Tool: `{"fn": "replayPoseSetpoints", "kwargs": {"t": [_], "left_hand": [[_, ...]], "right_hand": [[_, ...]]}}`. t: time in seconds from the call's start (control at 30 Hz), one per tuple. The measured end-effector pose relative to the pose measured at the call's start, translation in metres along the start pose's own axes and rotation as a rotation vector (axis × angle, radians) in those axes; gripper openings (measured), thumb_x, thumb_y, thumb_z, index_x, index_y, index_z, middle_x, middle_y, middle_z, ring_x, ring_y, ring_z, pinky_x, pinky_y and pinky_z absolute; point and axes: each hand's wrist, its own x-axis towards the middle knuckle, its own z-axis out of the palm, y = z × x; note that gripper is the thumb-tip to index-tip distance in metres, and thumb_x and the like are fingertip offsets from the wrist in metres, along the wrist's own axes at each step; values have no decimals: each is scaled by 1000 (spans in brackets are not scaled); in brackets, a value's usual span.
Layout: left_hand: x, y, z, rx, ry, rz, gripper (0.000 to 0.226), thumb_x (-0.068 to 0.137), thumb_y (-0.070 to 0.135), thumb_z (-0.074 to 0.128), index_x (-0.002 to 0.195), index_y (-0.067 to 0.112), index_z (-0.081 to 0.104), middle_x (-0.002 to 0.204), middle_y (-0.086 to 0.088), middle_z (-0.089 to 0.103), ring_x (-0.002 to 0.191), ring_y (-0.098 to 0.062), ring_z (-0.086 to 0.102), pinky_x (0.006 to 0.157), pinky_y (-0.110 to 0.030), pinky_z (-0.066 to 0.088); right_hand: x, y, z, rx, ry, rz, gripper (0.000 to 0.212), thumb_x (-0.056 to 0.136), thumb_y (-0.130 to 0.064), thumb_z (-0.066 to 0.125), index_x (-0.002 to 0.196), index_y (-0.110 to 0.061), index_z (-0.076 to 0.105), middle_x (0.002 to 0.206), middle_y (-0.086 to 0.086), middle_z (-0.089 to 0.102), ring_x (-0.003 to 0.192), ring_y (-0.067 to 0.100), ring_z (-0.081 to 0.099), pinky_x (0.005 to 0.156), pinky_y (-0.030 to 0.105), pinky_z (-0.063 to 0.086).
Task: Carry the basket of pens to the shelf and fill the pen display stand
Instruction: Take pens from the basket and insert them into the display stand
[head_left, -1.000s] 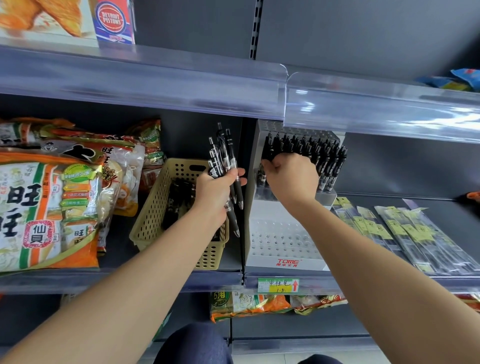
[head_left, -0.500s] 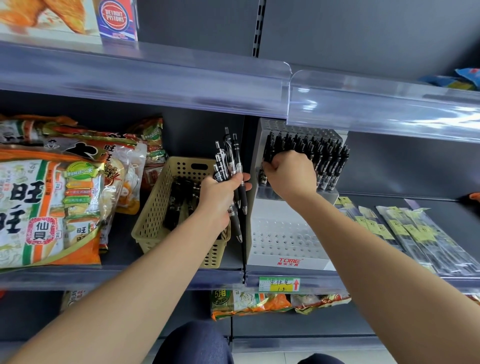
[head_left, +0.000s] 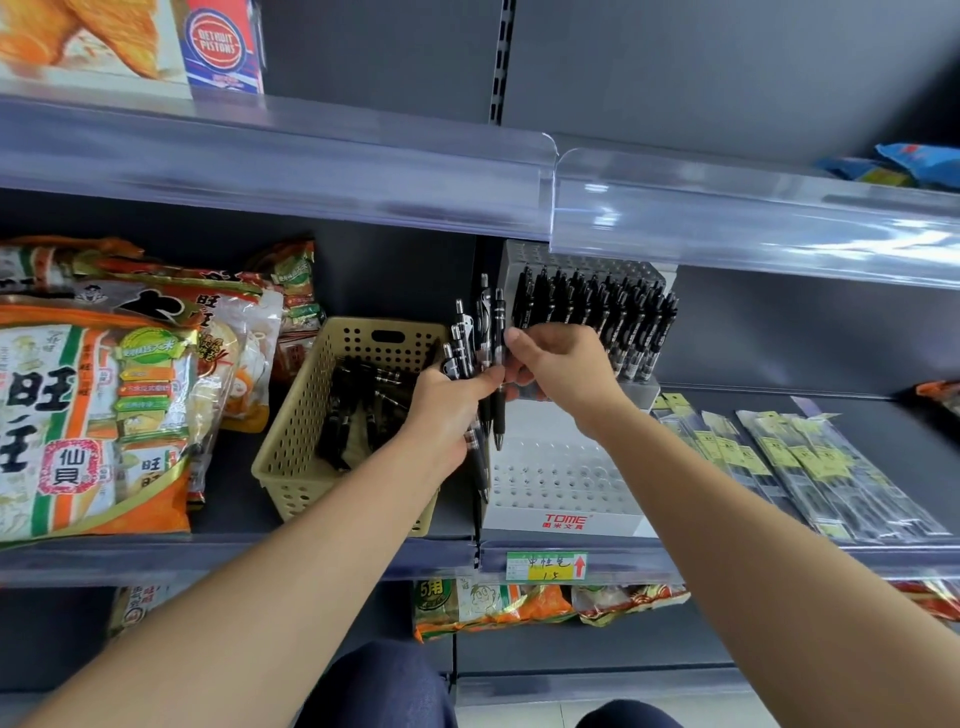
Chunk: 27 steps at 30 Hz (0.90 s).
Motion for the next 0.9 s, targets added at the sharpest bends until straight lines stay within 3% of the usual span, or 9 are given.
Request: {"fn": "replayPoseSetpoints", "kwargs": {"t": [0.1,0.23,0.37,0.47,0.57,0.7,0.9], "left_hand": [[-5,-1,6,-1,-33,7,19,81,3,72,99,0,67,86,-11,73,67,-22,70,70,-31,55],[-12,-1,13,-21,-107,25,11,81,-1,70,90,6,69,82,-8,74,69,-22,70,69,-29,56],[-16,-8,20,-17,-128,13,16,84,1,68,100,2,68,91,-13,74,75,-26,71,71,-33,58],[-19,-18,26,-20,-103,-18,31,81,14,75,108,1,66,94,-12,74,83,-27,72,81,-39,58],[-24,-28,35,-5,-97,-17,30,84,16,72,110,3,65,88,-6,74,75,-17,72,66,-29,57],[-31,-39,44,17,-76,-7,31,91,15,63,119,2,58,77,-4,73,63,-18,68,60,-29,54],[-42,-51,54,34,-79,-58,24,93,23,60,110,8,63,76,-7,69,53,-17,60,67,-38,55]], "right_hand": [[-7,-9,-4,106,-21,25,29,83,-26,73,93,1,66,64,11,64,42,14,58,42,19,45],[-11,-9,-14,176,-1,69,32,78,-21,78,91,3,63,67,17,62,42,20,56,45,25,51],[-17,-7,-29,236,9,77,21,80,-17,76,82,-2,61,63,10,58,40,13,54,42,22,48],[-22,1,-42,192,60,57,17,81,-18,74,83,-6,62,66,4,58,48,5,55,42,18,43],[-28,12,-57,137,110,31,20,78,-22,77,80,-8,63,63,3,62,51,8,57,42,20,43],[-37,27,-76,117,245,26,19,77,-23,78,80,-10,64,63,2,64,55,11,59,48,22,49],[-44,55,-90,-79,353,-8,34,85,-27,70,84,6,62,80,28,62,62,19,51,60,37,53]]}}
